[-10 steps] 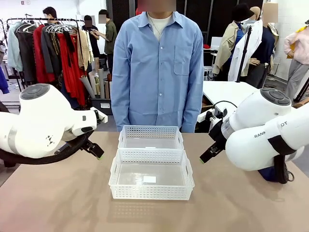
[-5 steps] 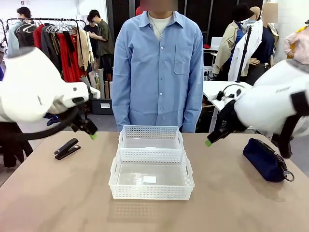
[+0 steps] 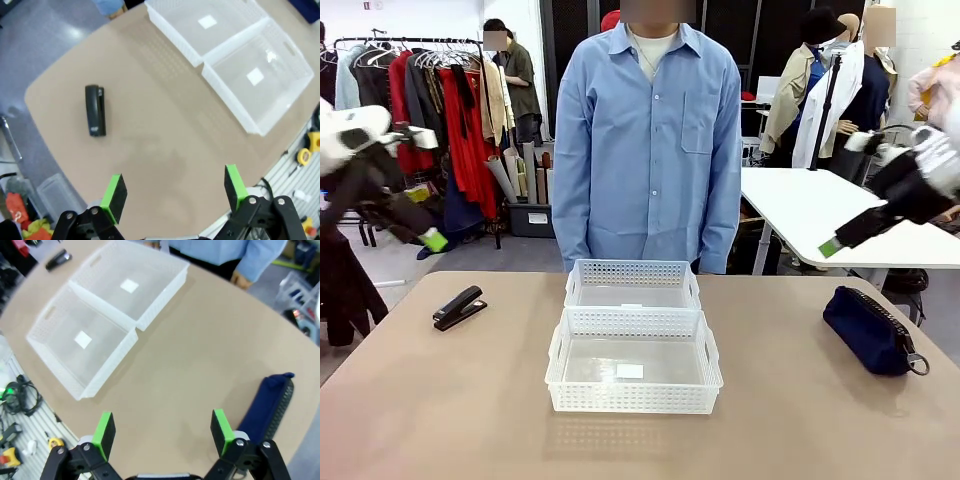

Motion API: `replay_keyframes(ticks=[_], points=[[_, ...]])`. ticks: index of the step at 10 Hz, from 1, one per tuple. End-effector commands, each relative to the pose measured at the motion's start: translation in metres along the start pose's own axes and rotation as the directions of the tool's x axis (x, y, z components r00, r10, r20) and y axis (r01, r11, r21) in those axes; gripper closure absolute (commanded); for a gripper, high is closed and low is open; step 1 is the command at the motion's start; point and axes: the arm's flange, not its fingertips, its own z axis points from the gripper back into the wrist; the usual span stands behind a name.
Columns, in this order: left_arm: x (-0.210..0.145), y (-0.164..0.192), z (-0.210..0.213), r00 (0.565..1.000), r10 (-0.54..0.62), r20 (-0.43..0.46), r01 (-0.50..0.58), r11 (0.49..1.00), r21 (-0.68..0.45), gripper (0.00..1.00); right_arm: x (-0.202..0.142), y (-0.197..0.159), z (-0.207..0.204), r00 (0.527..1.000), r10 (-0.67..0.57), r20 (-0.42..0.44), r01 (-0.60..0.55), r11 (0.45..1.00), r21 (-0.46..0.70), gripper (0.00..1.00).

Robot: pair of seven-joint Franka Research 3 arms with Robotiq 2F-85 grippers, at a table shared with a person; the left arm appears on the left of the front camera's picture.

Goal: Distribute items into two baskets.
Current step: Pick up the Pencil pouch that the person points to.

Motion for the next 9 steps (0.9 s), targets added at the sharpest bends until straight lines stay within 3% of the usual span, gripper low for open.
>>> replay_keyframes(ticks=[1, 4, 9], points=[[-0.042, 0.009, 0.023, 0.997, -0.046, 0.058, 0.049, 0.998, -0.042, 0.0, -0.024, -0.023, 0.027, 0.998, 0.018, 0.054, -0.022, 0.997, 0.075, 0.0], [-0.078, 0.025, 0.049, 0.982, -0.032, 0.189, 0.039, 0.999, -0.034, 0.0, -0.053, -0.052, 0.062, 0.992, 0.01, 0.126, -0.024, 0.994, 0.108, 0.0], [-0.064, 0.046, 0.049, 0.931, 0.048, 0.361, -0.018, 0.996, -0.087, 0.0, -0.09, -0.081, 0.1, 0.963, -0.051, 0.264, 0.019, 0.992, 0.123, 0.0]])
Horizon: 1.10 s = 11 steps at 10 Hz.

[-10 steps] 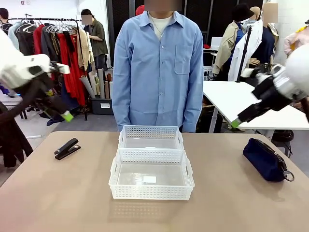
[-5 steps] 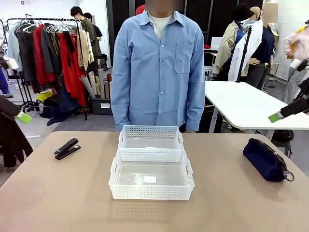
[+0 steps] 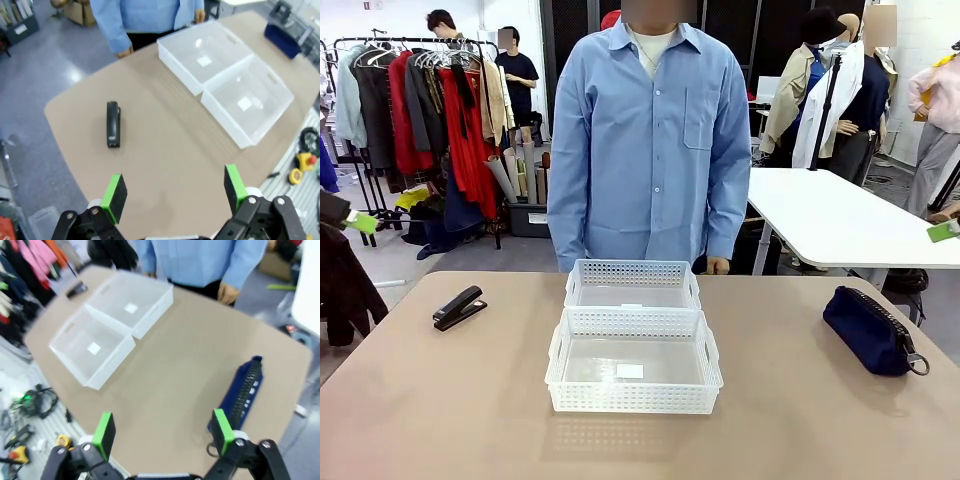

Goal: Distribute items into two baskets.
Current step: Pick up the Pencil pouch that the person points to.

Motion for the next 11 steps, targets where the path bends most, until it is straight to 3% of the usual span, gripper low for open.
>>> replay_keyframes(ticks=[1, 4, 11], points=[[0.008, 0.015, -0.013, 0.995, 0.035, 0.091, -0.031, 0.999, -0.044, 0.0, -0.008, -0.015, 0.004, 0.998, -0.002, 0.066, -0.002, 0.999, 0.054, 0.0], [0.013, 0.025, -0.012, 0.992, 0.055, 0.115, -0.049, 0.998, -0.048, 0.0, -0.017, -0.03, 0.016, 0.994, -0.032, 0.102, 0.025, 0.997, 0.07, 0.0], [0.016, 0.025, -0.014, 0.99, 0.077, 0.117, -0.07, 0.996, -0.062, 0.0, -0.019, -0.03, 0.018, 0.995, -0.011, 0.1, 0.005, 0.998, 0.062, 0.0]])
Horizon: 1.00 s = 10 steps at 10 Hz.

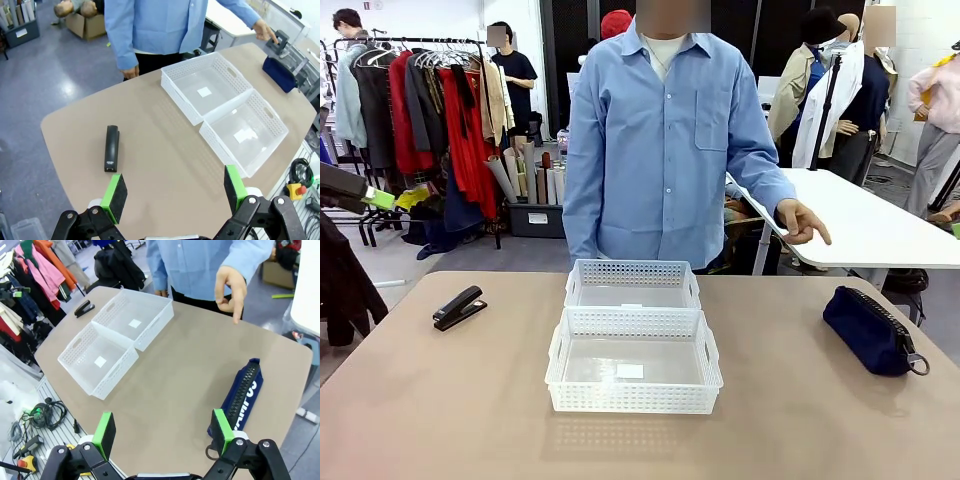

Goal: Distribute items into two baskets.
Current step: Pick up the Pencil pouch that the person points to.

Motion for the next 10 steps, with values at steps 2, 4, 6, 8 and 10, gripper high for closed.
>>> replay_keyframes(ticks=[2, 4, 6, 8, 10], points=[[-0.0002, 0.0006, 0.0011, 1.0, -0.002, 0.001, 0.002, 1.0, 0.004, 0.0, 0.0, -0.0006, 0.0005, 1.0, -0.008, 0.005, 0.008, 1.0, 0.0, 0.0], [-0.0002, 0.0006, 0.0011, 1.0, -0.002, 0.001, 0.002, 1.0, 0.004, 0.0, 0.0, -0.0006, 0.0005, 1.0, -0.008, 0.005, 0.008, 1.0, 0.0, 0.0], [-0.0002, 0.0006, 0.0011, 1.0, -0.002, 0.001, 0.002, 1.0, 0.004, 0.0, 0.0, -0.0006, 0.0005, 1.0, -0.008, 0.005, 0.008, 1.0, 0.0, 0.0], [-0.0002, 0.0006, 0.0011, 1.0, -0.002, 0.001, 0.002, 1.0, 0.004, 0.0, 0.0, -0.0006, 0.0005, 1.0, -0.008, 0.005, 0.008, 1.0, 0.0, 0.0], [-0.0002, 0.0006, 0.0011, 1.0, -0.002, 0.001, 0.002, 1.0, 0.004, 0.0, 0.0, -0.0006, 0.0005, 1.0, -0.008, 0.005, 0.008, 1.0, 0.0, 0.0]])
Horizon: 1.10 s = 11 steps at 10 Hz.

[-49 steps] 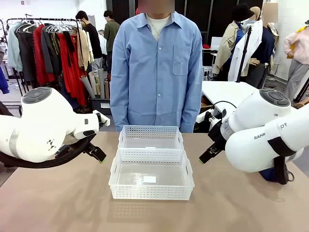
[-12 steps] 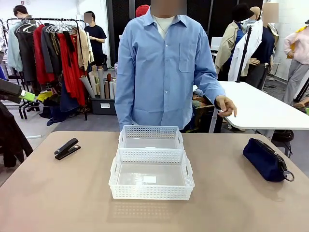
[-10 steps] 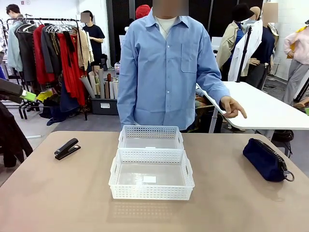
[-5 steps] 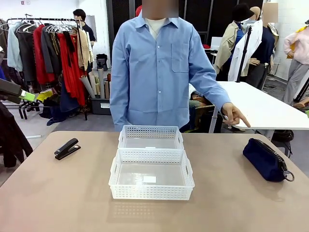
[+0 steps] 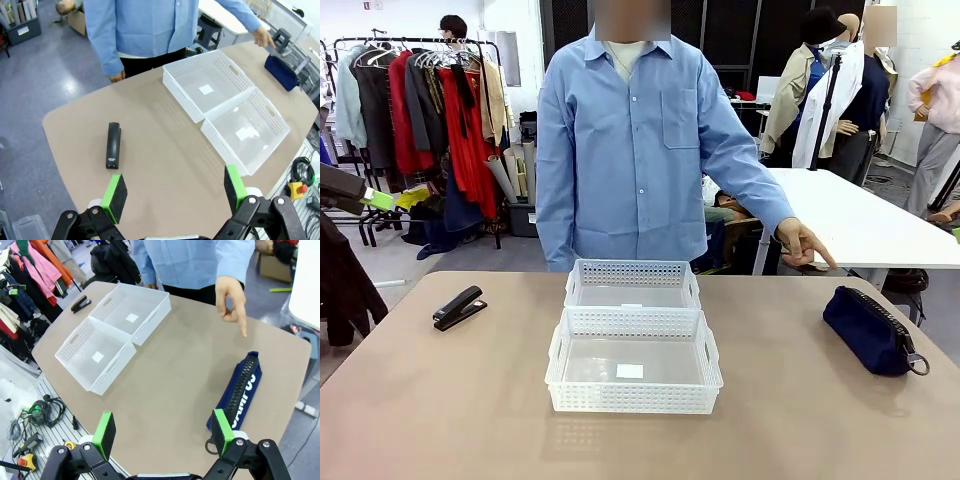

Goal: Distribute items into two baskets.
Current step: Pick up the Pencil pouch that the person points to.

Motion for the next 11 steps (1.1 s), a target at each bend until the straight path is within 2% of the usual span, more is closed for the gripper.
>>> replay_keyframes(ticks=[1, 2, 7, 9, 11], points=[[0.0, 0.002, -0.002, 1.0, -0.002, 0.012, 0.002, 1.0, -0.01, 0.0, 0.002, -0.002, 0.0, 1.0, 0.005, 0.03, -0.006, 1.0, 0.016, 0.0], [0.0, 0.002, -0.002, 1.0, -0.002, 0.012, 0.002, 1.0, -0.01, 0.0, 0.0, 0.0, 0.0, 1.0, 0.0, 0.0, 0.0, 1.0, 0.0, 0.0], [0.0, 0.002, -0.002, 1.0, -0.002, 0.012, 0.002, 1.0, -0.01, 0.0, 0.059, -0.009, -0.053, 0.971, 0.02, -0.239, -0.04, 0.996, -0.08, 0.0], [0.0, 0.002, -0.002, 1.0, -0.002, 0.012, 0.002, 1.0, -0.01, 0.0, 0.078, -0.014, -0.072, 0.937, 0.027, -0.348, -0.083, 0.985, -0.148, 0.0], [0.0, 0.002, -0.002, 1.0, -0.002, 0.012, 0.002, 1.0, -0.01, 0.0, 0.091, -0.025, -0.103, 0.871, 0.085, -0.483, -0.186, 0.968, -0.166, 0.0]])
